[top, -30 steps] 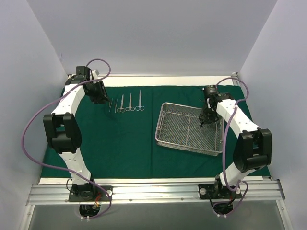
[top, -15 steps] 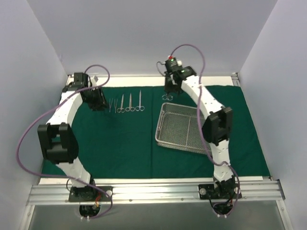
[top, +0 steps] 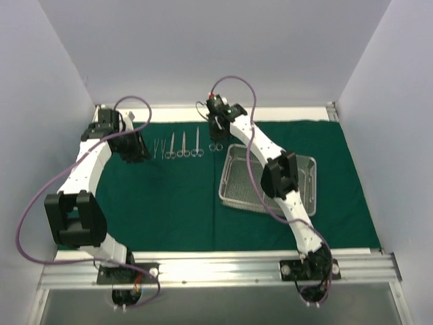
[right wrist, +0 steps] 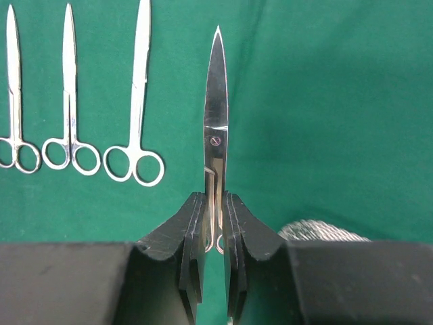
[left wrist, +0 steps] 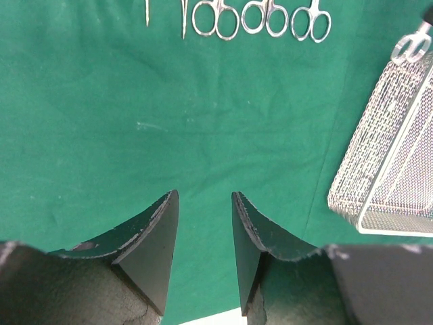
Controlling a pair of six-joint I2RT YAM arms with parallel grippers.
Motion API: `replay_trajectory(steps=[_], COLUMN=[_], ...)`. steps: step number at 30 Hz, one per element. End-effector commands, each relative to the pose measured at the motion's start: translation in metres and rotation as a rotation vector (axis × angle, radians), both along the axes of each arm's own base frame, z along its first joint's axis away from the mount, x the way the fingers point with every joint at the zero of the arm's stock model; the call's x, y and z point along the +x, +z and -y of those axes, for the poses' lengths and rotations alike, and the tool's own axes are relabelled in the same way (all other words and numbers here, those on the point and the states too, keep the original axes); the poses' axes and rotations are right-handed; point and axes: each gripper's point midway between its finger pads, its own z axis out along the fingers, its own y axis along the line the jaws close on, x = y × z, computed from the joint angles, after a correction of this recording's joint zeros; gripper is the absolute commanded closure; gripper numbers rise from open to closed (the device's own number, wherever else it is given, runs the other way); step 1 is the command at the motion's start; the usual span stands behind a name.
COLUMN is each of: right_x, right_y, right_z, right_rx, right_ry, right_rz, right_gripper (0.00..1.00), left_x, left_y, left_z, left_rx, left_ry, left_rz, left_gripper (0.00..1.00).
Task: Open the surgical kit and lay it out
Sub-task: Place the medical item in the surgical kit.
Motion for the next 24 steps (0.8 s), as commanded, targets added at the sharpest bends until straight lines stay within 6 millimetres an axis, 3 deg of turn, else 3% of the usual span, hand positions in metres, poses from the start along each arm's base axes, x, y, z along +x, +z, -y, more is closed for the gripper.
replay_trajectory(steps=[1,14,24], right_x=[0.006,0.023,0.027], right_y=[0.005,-0.034,-0.045], right_z=[-0.019,-0.022,-0.019], right_rx=[0.003,-0.041,-0.042], right_ry=[0.030,-0.017,-0.007], right_rz=[0.055,0.083,0.074], right_gripper=[1.00,1.00,1.00], left_x=[-0.004,-0.022,-0.015], left_y=[0.014,0.007,0.005], left_z=[-0.004,-0.012,-0.015], left_rx=[0.013,0.032,0.027], left_ry=[-0.004,0.004,0.009], left_rz=[0.060,0.039,0.038], left_gripper=[0.54,0.53,0.53])
